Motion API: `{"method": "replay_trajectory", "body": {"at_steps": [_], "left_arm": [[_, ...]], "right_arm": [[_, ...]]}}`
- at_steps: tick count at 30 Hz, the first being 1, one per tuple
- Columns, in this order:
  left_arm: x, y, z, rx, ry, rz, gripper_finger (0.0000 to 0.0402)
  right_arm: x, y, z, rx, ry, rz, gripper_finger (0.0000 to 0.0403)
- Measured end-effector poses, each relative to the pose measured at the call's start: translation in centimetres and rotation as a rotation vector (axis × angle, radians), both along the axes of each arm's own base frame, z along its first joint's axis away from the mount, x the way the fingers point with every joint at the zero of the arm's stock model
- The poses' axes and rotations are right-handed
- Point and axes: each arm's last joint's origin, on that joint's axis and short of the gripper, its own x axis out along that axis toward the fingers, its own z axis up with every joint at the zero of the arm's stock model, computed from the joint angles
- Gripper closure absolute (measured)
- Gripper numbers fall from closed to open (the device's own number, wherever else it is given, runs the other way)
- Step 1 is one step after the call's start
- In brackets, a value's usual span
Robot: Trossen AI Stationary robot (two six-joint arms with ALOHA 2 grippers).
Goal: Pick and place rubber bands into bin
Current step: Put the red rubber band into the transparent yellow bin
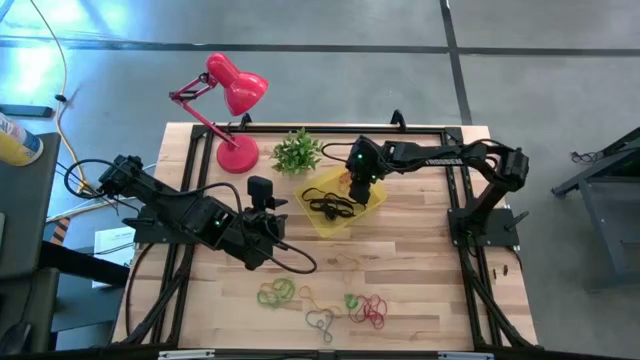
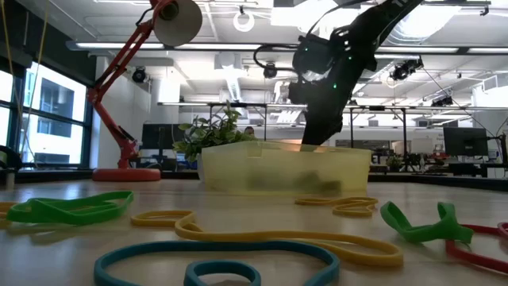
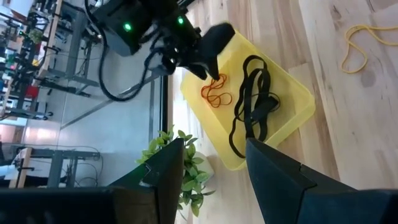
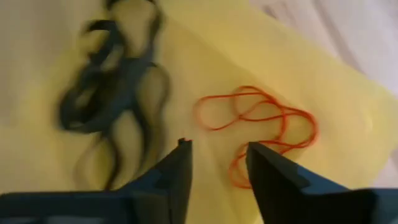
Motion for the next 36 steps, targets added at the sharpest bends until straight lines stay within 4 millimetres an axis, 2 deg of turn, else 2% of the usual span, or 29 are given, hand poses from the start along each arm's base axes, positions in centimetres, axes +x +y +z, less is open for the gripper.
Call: {"method": "replay_trajectory", "body": {"at_steps": [6, 11, 17, 22, 28, 32, 36], "left_arm": [[0.0, 0.0, 0.0, 0.008, 0.007, -0.008, 0.0241], [0.5, 0.8, -0.2, 0.018, 0.031, 0.005, 0.0240], [1.4, 2.7, -0.1, 0.007, 0.027, 0.029, 0.0240], [2.0, 4.1, 0.1, -0.025, 0.024, 0.020, 0.0240], [2.8, 5.3, 0.3, -0.060, 0.011, -0.022, 0.0241], [3.0, 5.8, 0.4, -0.055, 0.008, -0.035, 0.0241], [3.1, 6.0, 0.4, -0.055, 0.008, -0.039, 0.0241]], "right_arm": [[-1.6, 3.3, 3.9, 0.020, -0.045, 0.110, 0.0218], [-3.5, 7.3, 7.7, 0.042, -0.122, 0.166, 0.0224], [-5.3, 12.9, 10.0, 0.073, -0.172, 0.180, 0.0240], [-6.1, 17.8, 10.0, 0.112, -0.158, 0.205, 0.0251], [-7.1, 22.9, 9.0, 0.112, -0.131, 0.209, 0.0253], [-7.4, 25.7, 7.5, 0.098, -0.084, 0.222, 0.0258], [-6.8, 27.9, 5.0, 0.092, -0.008, 0.269, 0.0263]]}}
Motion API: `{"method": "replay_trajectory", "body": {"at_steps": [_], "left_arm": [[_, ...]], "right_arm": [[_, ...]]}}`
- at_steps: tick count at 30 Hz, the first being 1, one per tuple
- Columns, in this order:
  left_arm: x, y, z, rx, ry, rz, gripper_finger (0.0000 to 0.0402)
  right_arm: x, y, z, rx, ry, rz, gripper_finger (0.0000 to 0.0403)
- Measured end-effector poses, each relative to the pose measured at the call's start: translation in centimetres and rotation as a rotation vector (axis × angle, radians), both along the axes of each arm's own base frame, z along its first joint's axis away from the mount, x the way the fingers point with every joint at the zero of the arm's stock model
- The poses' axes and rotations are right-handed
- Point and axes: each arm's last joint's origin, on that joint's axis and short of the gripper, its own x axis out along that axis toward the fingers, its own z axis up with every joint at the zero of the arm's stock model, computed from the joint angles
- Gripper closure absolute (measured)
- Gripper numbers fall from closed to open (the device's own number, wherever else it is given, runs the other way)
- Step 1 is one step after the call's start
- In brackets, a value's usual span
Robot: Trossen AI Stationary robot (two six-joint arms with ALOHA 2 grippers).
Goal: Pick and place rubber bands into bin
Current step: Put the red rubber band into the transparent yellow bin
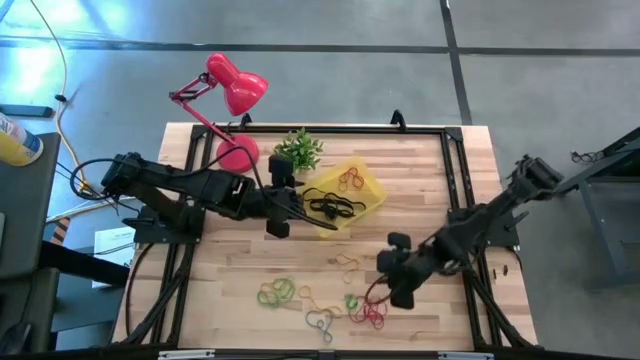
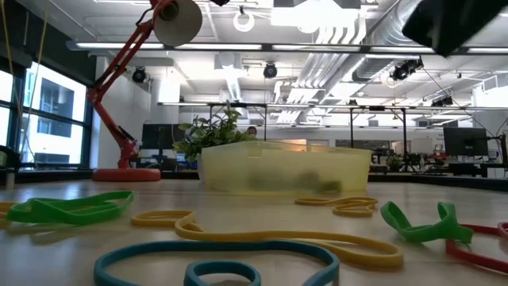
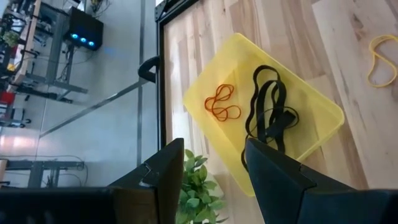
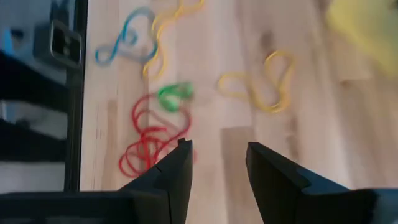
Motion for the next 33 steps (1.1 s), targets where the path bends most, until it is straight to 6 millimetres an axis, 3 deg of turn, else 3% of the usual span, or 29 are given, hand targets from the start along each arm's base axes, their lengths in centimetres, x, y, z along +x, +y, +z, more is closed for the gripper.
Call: {"method": "replay_trajectory", "body": {"at_steps": [6, 14, 33], "left_arm": [[0.0, 0.1, 0.0, 0.000, -0.001, 0.004, 0.0241], [0.0, 0.0, -0.1, -0.019, 0.004, -0.013, 0.0241], [0.0, 0.0, -0.1, -0.032, 0.009, -0.022, 0.0241]], "right_arm": [[1.2, 2.2, -3.6, -0.016, 0.083, 0.096, 0.0265], [2.3, 3.2, -6.7, -0.032, 0.144, 0.195, 0.0266], [3.0, 3.6, -10.5, -0.076, 0.239, 0.166, 0.0313]]}}
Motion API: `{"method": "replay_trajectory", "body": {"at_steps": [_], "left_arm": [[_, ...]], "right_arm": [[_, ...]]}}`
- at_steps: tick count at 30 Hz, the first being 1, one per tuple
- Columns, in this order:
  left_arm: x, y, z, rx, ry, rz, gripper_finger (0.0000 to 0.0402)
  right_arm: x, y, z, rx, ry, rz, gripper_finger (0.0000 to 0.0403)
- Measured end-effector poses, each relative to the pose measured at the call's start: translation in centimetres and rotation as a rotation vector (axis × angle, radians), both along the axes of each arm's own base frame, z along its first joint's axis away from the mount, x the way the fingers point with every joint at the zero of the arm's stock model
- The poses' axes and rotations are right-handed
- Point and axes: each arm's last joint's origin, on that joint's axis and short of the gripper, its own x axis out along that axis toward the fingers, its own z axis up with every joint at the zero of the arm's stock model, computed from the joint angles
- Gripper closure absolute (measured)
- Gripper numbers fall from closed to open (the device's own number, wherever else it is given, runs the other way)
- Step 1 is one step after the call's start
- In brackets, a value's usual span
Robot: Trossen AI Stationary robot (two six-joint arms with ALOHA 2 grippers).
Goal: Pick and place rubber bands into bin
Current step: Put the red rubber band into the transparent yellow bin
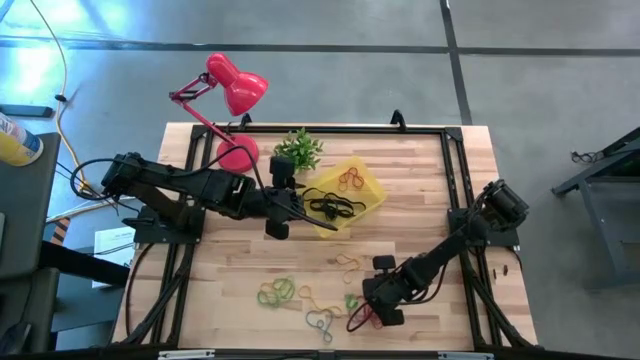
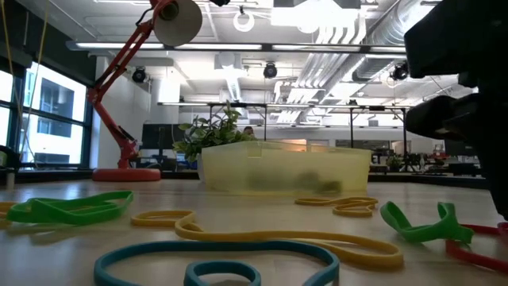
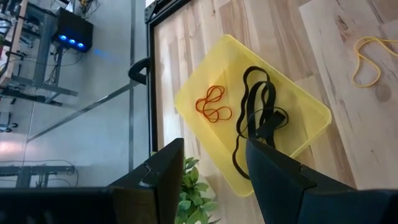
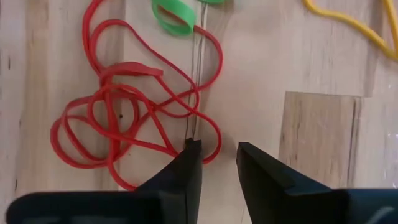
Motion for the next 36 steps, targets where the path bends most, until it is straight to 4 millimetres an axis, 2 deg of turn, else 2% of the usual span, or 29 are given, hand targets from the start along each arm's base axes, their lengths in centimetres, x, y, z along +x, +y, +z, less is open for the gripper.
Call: {"method": "replay_trajectory", "body": {"at_steps": [16, 27, 30, 33, 36], "left_arm": [[-0.1, 0.0, -0.1, 0.000, 0.013, -0.001, 0.0241], [-0.1, 0.0, -0.1, 0.001, 0.020, -0.001, 0.0240], [-0.1, 0.0, -0.1, 0.002, 0.020, -0.001, 0.0240], [-0.1, 0.0, -0.1, 0.002, 0.020, -0.001, 0.0240], [-0.1, 0.0, -0.1, 0.002, 0.020, 0.000, 0.0241]], "right_arm": [[0.8, -0.4, 0.1, 0.026, -0.036, 0.038, 0.0320], [1.0, -0.2, -1.0, 0.045, 0.006, 0.028, 0.0322], [1.1, -0.3, -1.0, 0.048, 0.012, 0.029, 0.0344], [1.1, -0.4, -1.1, 0.038, 0.011, 0.025, 0.0388], [1.1, -0.4, -1.1, 0.035, 0.011, -0.003, 0.0391]]}}
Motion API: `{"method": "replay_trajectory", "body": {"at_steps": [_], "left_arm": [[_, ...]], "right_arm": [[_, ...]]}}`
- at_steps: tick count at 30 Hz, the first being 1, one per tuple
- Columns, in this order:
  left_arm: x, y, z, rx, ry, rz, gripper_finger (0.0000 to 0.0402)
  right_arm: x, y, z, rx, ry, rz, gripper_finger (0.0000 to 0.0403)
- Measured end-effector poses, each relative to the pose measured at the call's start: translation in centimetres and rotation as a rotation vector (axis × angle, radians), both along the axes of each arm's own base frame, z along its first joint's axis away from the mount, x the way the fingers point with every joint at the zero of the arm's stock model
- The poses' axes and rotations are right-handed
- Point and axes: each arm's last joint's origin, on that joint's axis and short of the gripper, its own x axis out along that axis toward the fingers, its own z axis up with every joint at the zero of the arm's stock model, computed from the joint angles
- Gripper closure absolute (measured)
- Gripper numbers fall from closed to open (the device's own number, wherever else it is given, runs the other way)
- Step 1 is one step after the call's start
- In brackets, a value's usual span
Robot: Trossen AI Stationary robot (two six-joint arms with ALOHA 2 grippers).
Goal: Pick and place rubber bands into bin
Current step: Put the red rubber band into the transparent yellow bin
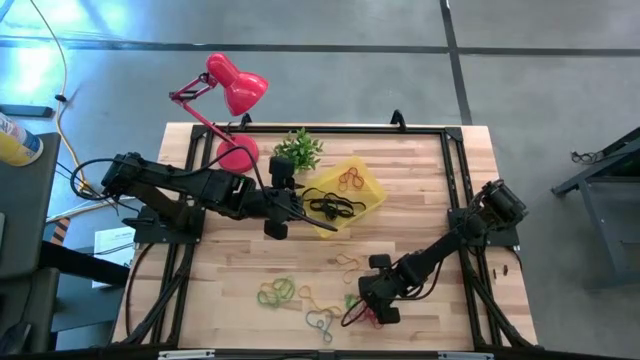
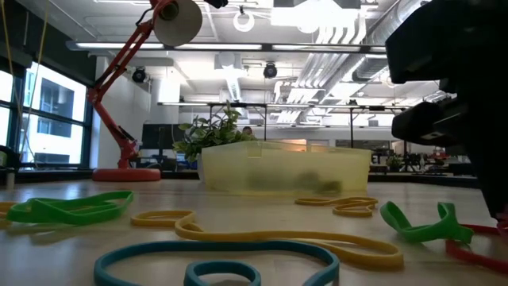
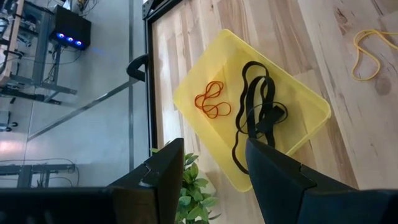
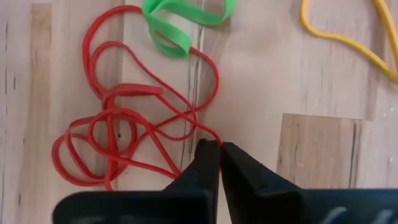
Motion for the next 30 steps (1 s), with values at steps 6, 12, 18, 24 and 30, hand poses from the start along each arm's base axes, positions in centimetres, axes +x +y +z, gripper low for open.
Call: {"method": "replay_trajectory", "body": {"at_steps": [6, 12, 18, 24, 30], "left_arm": [[0.0, 0.0, 0.0, 0.000, 0.000, 0.000, 0.0241], [0.0, 0.0, 0.0, 0.006, 0.005, -0.007, 0.0241], [0.0, 0.0, 0.0, 0.015, 0.011, -0.017, 0.0241], [0.0, 0.0, 0.0, 0.014, 0.012, -0.018, 0.0241], [0.0, 0.0, 0.0, 0.014, 0.011, -0.018, 0.0241]], "right_arm": [[-0.3, -0.2, 0.7, -0.009, 0.001, -0.028, 0.0398], [-1.0, -1.2, 3.5, -0.059, -0.069, -0.116, 0.0399], [-1.4, -2.6, 6.3, -0.073, -0.152, -0.187, 0.0401], [-1.7, -4.2, 9.3, -0.094, -0.276, -0.253, 0.0402], [-2.2, -6.7, 12.4, -0.155, -0.411, -0.306, 0.0402]]}}
